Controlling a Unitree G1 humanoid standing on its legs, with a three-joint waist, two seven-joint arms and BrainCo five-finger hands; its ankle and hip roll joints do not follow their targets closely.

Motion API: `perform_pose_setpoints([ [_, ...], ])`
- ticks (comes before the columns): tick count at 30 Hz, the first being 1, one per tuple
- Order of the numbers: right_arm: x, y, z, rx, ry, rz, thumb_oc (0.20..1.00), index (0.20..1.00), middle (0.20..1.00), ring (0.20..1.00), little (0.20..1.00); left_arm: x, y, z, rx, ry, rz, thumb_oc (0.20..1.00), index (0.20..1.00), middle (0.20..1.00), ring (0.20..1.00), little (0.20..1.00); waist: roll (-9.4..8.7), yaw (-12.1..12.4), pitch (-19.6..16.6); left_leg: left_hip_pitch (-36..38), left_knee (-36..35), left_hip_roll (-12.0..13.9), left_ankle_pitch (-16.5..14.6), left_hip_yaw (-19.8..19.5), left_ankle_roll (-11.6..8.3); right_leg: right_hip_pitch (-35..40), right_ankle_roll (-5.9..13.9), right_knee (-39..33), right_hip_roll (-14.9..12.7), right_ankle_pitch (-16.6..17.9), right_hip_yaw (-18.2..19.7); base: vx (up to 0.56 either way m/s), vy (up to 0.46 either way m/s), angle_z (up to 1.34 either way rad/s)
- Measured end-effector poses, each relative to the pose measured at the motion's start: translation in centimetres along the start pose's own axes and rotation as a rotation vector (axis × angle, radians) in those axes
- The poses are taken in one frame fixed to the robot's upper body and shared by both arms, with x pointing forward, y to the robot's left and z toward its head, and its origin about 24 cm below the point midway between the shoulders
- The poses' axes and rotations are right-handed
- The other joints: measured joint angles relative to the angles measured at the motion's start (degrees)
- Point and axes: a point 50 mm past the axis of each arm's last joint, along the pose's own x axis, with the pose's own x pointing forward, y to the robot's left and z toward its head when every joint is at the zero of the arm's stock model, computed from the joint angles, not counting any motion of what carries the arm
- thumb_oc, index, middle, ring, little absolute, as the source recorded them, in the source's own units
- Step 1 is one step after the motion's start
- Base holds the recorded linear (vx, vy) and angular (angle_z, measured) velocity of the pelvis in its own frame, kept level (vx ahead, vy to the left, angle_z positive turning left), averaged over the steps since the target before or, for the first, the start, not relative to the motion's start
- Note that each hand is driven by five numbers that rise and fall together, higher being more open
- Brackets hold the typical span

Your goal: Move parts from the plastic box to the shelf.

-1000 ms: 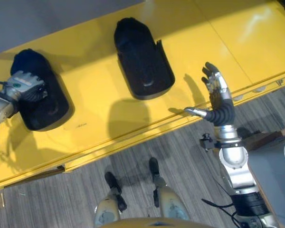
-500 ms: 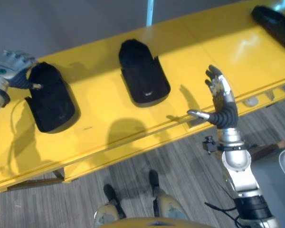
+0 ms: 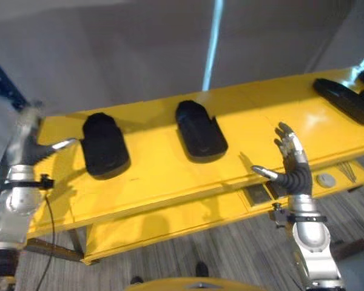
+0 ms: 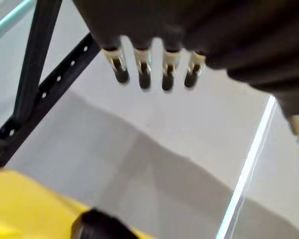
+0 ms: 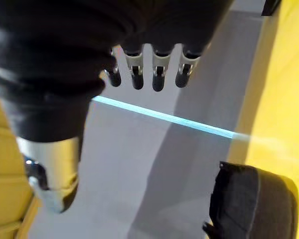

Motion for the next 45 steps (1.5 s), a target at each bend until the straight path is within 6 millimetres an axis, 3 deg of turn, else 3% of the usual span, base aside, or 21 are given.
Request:
perform_pose_setpoints([
  [1,-0.1,0.1,-0.1,-0.008,0.006,0.004,1.000,1.000,1.000,1.000,1.000,-1.4,-1.7,0.5,-0.093,0.022,-0.025,1.000,1.000,1.000,1.000,1.000,0.20,-0.02,0.14,-0.09,0.01,-0.35,0.11,-0.50,0.18,0.06,0.12,0.16,-0.21,-0.11,-0.27,-0.07,-0.128,0.19],
  [6,-0.1,0.1,-0.2,-0.020,0.022,0.013,1.000,1.000,1.000,1.000,1.000,-5.1,-5.1,1.3,-0.253,0.091,-0.152,1.000,1.000,1.000,1.000,1.000,1.03,1.36,1.67,-2.48,0.05,-0.07,1.48,-1.45,1.13,-2.09,0.09,1.26,0.07,-0.14,-0.62,-0.14,-0.153,0.10],
  [8,0.2,0.2,-0.2,-0.021,0.016,0.022,1.000,1.000,1.000,1.000,1.000,-5.0,-5.2,1.4,-0.276,0.094,-0.147,1.000,1.000,1.000,1.000,1.000,1.63,2.09,3.86,-4.04,1.06,0.06,2.32,-2.81,1.29,-3.12,0.02,2.01,0.58,-0.16,-1.38,-0.23,-0.126,0.22],
  [9,1.0,0.4,0.1,-0.035,-0.007,0.060,1.000,1.000,1.000,1.000,1.000,-3.9,-5.1,1.9,-0.303,0.064,-0.121,1.000,1.000,1.000,1.000,1.000,1.67,2.40,6.49,-7.67,4.89,0.55,2.12,-6.03,1.25,-5.47,-0.64,4.16,0.29,-0.59,-2.32,-0.15,-0.069,0.33],
  [12,2.4,0.3,0.7,-0.066,-0.053,0.095,1.000,1.000,1.000,1.000,1.000,-3.0,-5.0,2.5,-0.315,0.030,-0.109,1.000,1.000,1.000,1.000,1.000,2.67,3.31,8.51,-9.62,6.43,0.94,1.80,-9.16,0.85,-7.45,-1.72,6.70,0.12,-1.40,-3.36,-0.12,0.017,0.20],
  [13,3.0,0.4,1.1,-0.066,-0.081,0.094,1.000,1.000,1.000,1.000,1.000,-2.4,-4.9,2.8,-0.314,0.005,-0.105,1.000,1.000,1.000,1.000,1.000,1.61,3.57,9.55,-10.48,10.46,0.45,0.09,-10.61,-0.78,-8.04,-2.92,8.01,-1.53,-2.19,-3.41,-0.09,0.074,0.03],
  [14,2.9,0.4,1.1,-0.065,-0.080,0.092,1.000,1.000,1.000,1.000,1.000,-2.1,-4.9,3.0,-0.314,-0.010,-0.105,1.000,1.000,1.000,1.000,1.000,0.16,3.56,10.44,-12.28,18.73,-0.05,-4.58,-12.02,-1.57,-7.68,-3.88,8.04,-3.10,-1.55,-3.48,-0.05,0.104,-0.07],
  [15,3.0,0.4,1.3,-0.064,-0.090,0.092,1.000,1.000,1.000,1.000,1.000,-1.7,-4.9,3.3,-0.321,-0.025,-0.107,1.000,1.000,1.000,1.000,1.000,-0.75,3.58,10.61,-13.28,29.27,-1.15,-9.71,-12.65,-0.58,-7.09,-3.79,8.11,-4.82,-1.30,-3.11,-0.02,0.041,-0.05],
  [16,3.0,0.3,1.8,-0.065,-0.110,0.095,1.000,1.000,1.000,1.000,1.000,-1.6,-5.1,3.6,-0.327,-0.043,-0.116,1.000,1.000,1.000,1.000,1.000,-1.30,2.86,10.68,-12.00,33.38,-1.73,-12.27,-13.01,-0.59,-5.94,-2.56,8.31,-5.47,-1.69,-3.25,-0.06,0.226,0.04],
  [17,2.8,0.4,2.3,-0.066,-0.123,0.108,1.000,1.000,1.000,1.000,1.000,-1.4,-5.0,4.1,-0.332,-0.073,-0.112,1.000,1.000,1.000,1.000,1.000,0.38,0.77,9.31,-8.43,31.31,-1.42,-13.52,-13.83,-0.51,-6.18,-1.05,9.76,-4.85,-2.54,-3.08,-0.04,0.182,0.10],
  [19,2.7,0.6,2.2,-0.053,-0.119,0.114,1.000,1.000,1.000,1.000,1.000,0.0,-4.7,5.0,-0.332,-0.132,-0.098,1.000,1.000,1.000,1.000,1.000,1.35,-1.05,8.92,-5.27,25.20,-1.34,-17.19,-13.18,-0.09,-5.23,0.72,9.18,-4.49,-1.01,-3.72,-0.09,0.221,0.18],
  [20,2.5,1.2,2.1,-0.030,-0.112,0.125,1.000,1.000,1.000,1.000,1.000,0.6,-4.5,5.5,-0.327,-0.162,-0.097,1.000,1.000,1.000,1.000,1.000,0.26,-1.88,8.69,-3.74,21.50,-2.15,-18.22,-12.26,2.80,-5.35,1.57,9.08,-4.46,-0.78,-3.57,-0.11,0.178,0.14],
  [23,2.2,2.4,1.6,0.033,-0.089,0.120,1.000,1.000,1.000,1.000,1.000,1.2,-4.1,5.9,-0.258,-0.214,-0.125,1.000,1.000,1.000,1.000,1.000,-4.95,-1.35,6.86,-4.31,19.96,-4.49,-16.68,-11.03,3.84,-5.41,2.12,5.87,-6.51,3.14,-3.45,-0.21,0.193,-0.03],
  [28,3.0,4.2,1.6,0.084,-0.095,0.161,1.000,1.000,1.000,1.000,1.000,1.5,-3.8,6.0,-0.216,-0.243,-0.150,1.000,1.000,1.000,1.000,1.000,-6.16,1.28,6.52,-11.98,24.32,-5.74,-16.81,-13.62,4.43,-10.54,2.58,7.03,-8.28,4.59,-3.55,-0.22,0.093,0.26],
  [30,4.3,6.4,1.2,0.123,-0.096,0.255,1.000,1.000,1.000,1.000,1.000,1.2,-3.9,5.6,-0.195,-0.230,-0.180,1.000,1.000,1.000,1.000,1.000,-7.06,3.81,7.34,-12.95,24.84,-5.59,-16.58,-13.53,4.63,-10.55,2.52,6.67,-8.13,4.88,-3.46,-0.17,-0.033,0.06],
  [34,5.2,7.7,0.6,0.165,-0.070,0.303,1.000,1.000,1.000,1.000,1.000,1.1,-3.6,5.3,-0.171,-0.231,-0.211,1.000,1.000,1.000,1.000,1.000,-8.92,5.46,8.65,-15.53,26.46,-4.11,-16.90,-15.47,4.17,-10.68,4.12,6.39,-6.83,3.19,-2.77,-0.08,-0.043,0.22],
  [36,5.2,7.3,0.6,0.166,-0.068,0.300,0.749,0.749,0.749,0.749,0.749,1.0,-3.9,5.5,-0.190,-0.232,-0.226,1.000,1.000,1.000,1.000,1.000,-8.20,6.43,9.10,-16.26,26.06,-3.26,-16.39,-17.63,4.74,-10.48,4.82,6.75,-6.14,2.23,-1.36,-0.03,-0.065,0.30],
  [37,5.3,7.1,0.5,0.164,-0.064,0.294,0.200,0.200,0.200,0.200,0.200,1.2,-4.0,5.8,-0.196,-0.247,-0.232,1.000,1.000,1.000,1.000,1.000,-7.71,6.20,9.27,-16.44,25.44,-3.16,-15.84,-18.01,4.58,-10.48,4.44,6.89,-5.83,1.91,-1.76,0.03,-0.023,0.97],
  [38,5.3,6.8,0.4,0.177,-0.057,0.283,0.200,0.200,0.200,0.200,0.200,1.4,-3.8,6.2,-0.201,-0.264,-0.231,1.000,1.000,1.000,1.000,1.000,-8.21,5.24,9.05,-17.12,22.83,-2.98,-13.83,-18.22,4.56,-9.37,2.96,6.26,-5.88,0.50,-3.02,0.04,-0.023,1.08],
  [40,5.3,6.7,0.2,0.184,-0.046,0.280,0.200,0.200,0.200,0.200,0.200,1.0,-3.8,5.8,-0.207,-0.243,-0.238,1.000,1.000,1.000,1.000,1.000,-8.68,6.56,8.76,-14.80,17.41,-3.12,-9.27,-16.44,3.29,-9.70,2.16,5.81,-5.75,1.08,-3.65,0.06,-0.040,0.51],
  [45,4.9,6.8,-0.7,0.177,-0.001,0.291,0.200,0.200,0.200,0.200,0.200,-0.1,-4.0,5.5,-0.217,-0.222,-0.258,1.000,1.000,1.000,1.000,1.000,-8.11,6.84,8.93,-10.02,9.70,-3.87,-5.53,-15.14,2.28,-7.53,1.93,2.50,-5.67,2.30,-3.58,0.04,-0.027,-0.07],
])
